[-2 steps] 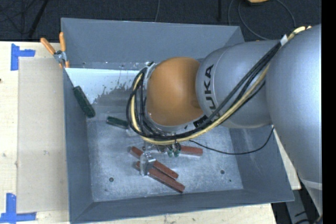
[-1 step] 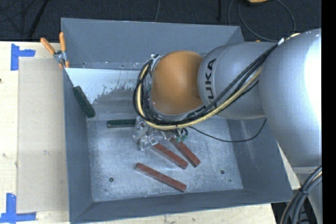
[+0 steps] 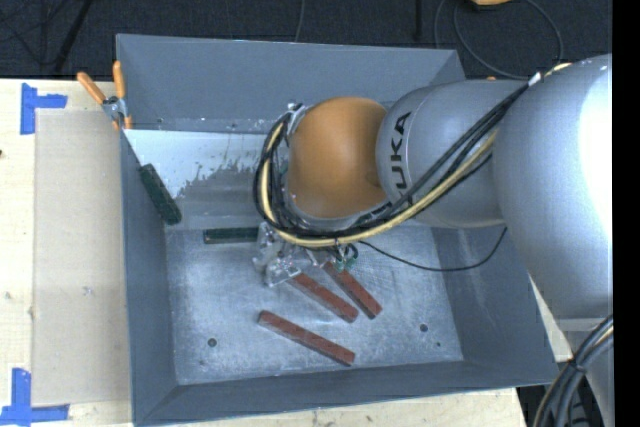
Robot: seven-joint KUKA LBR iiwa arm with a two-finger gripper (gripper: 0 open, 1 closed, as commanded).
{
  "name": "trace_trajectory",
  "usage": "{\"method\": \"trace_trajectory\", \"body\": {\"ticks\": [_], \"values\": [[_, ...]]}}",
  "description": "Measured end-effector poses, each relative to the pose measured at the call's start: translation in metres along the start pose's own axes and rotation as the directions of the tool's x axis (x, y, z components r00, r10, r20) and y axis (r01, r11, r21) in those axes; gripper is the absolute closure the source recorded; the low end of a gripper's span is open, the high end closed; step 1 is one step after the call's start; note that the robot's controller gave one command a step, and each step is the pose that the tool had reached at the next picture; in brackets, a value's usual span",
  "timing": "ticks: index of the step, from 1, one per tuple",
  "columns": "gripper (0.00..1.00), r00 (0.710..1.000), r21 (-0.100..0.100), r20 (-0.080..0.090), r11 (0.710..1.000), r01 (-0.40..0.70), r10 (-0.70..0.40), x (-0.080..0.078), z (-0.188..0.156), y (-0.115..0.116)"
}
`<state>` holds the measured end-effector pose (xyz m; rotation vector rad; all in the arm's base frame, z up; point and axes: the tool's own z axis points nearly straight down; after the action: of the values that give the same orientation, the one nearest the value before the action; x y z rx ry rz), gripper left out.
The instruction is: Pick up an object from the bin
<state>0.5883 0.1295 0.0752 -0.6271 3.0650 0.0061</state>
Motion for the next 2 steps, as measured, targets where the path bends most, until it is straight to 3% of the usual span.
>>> {"method": "trace_trajectory", "body": {"ticks": [1,2], "values": [[0.00,1.000,0.000,-0.012,1.000,0.006,-0.006,-0.0202,-0.0425,0.0067],[0.00,1.000,0.000,-0.013,1.000,0.006,-0.006,-0.0200,-0.0422,0.0067]]}}
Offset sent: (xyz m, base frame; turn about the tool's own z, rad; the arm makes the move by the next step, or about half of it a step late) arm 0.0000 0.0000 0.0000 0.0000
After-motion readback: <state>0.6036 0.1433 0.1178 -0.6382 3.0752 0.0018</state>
